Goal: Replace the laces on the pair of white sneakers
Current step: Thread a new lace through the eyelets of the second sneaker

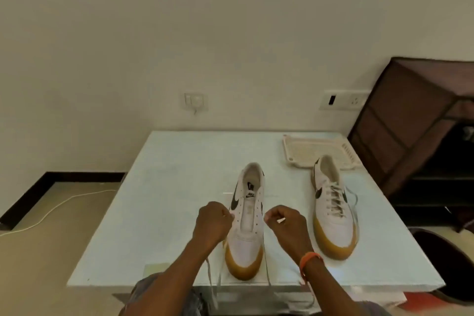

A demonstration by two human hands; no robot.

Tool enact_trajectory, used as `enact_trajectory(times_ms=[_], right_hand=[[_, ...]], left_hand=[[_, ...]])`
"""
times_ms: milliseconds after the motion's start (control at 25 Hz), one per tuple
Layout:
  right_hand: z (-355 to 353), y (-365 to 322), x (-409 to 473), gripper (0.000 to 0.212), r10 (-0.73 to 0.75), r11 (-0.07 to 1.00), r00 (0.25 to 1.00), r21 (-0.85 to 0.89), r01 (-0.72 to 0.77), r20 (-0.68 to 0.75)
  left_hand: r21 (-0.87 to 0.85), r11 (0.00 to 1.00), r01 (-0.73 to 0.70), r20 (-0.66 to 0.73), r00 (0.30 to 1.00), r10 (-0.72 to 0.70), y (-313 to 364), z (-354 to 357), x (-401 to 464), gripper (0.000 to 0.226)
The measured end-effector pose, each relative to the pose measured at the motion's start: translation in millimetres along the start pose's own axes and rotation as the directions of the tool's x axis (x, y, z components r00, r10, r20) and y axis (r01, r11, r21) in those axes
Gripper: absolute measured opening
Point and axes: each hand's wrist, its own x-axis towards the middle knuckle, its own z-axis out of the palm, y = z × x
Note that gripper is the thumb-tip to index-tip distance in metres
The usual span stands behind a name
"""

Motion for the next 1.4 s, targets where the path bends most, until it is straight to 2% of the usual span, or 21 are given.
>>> enact_trajectory(times_ms=[120,200,280,440,520,640,720,880,1040,1200,1280,1400], right_hand=[[30,31,0,0.016,-0.203,0.976,0.979,-0.078,0.204,0.021],[40,39,6,0.014,-0.289,0.949,0.957,-0.119,0.29,0.027],[47,41,7,0.012,-0.255,0.957,0.965,-0.127,0.261,0.059],[52,44,7,0.008,-0.178,0.971,0.982,-0.148,0.186,0.066],[52,42,7,0.007,-0.167,0.97,0.984,-0.17,0.177,0.069],[52,41,9,0.007,-0.169,0.966,0.983,-0.185,0.178,0.065],[52,40,8,0.008,-0.163,0.965,0.984,-0.196,0.175,0.076],[54,40,10,0.008,-0.124,0.97,0.989,-0.2,0.138,0.079],[54,40,8,0.005,-0.14,0.978,0.989,-0.152,0.144,0.038],[36,21,2,0.018,-0.021,0.989,0.996,0.147,0.033,-0.084],[15,-2,2,0.01,0.047,0.938,0.991,0.348,-0.001,-0.125],[-20,-59,-5,0.005,0.061,0.821,0.99,0.57,0.024,-0.13]], left_hand=[[0.023,0.999,-0.049,-0.049,0.998,0.05,-10,26,6,0.013],[0.061,0.996,-0.068,-0.111,0.991,0.074,-9,31,12,0.015],[0.122,0.991,-0.045,-0.12,0.991,0.06,-11,34,17,0.016],[0.18,0.984,-0.015,-0.089,0.996,0.032,-17,43,20,0.001],[0.271,0.96,-0.074,-0.067,0.993,0.095,-18,44,19,0.004],[0.512,0.82,-0.257,0.117,0.966,0.229,-21,45,17,0.017],[0.553,0.78,-0.292,0.172,0.956,0.236,-26,42,19,0.021],[0.508,0.842,-0.18,0.124,0.983,0.135,-34,30,31,0.021],[0.27,0.962,-0.045,0.086,0.996,0.022,-31,26,27,0.009],[-0.03,0.999,-0.02,-0.116,0.993,0.016,-17,3,15,0.026],[-0.302,0.953,-0.033,-0.144,0.989,-0.011,7,-17,0,0.016],[-0.605,0.793,-0.078,-0.091,0.995,0.029,63,-56,-30,0.007]])
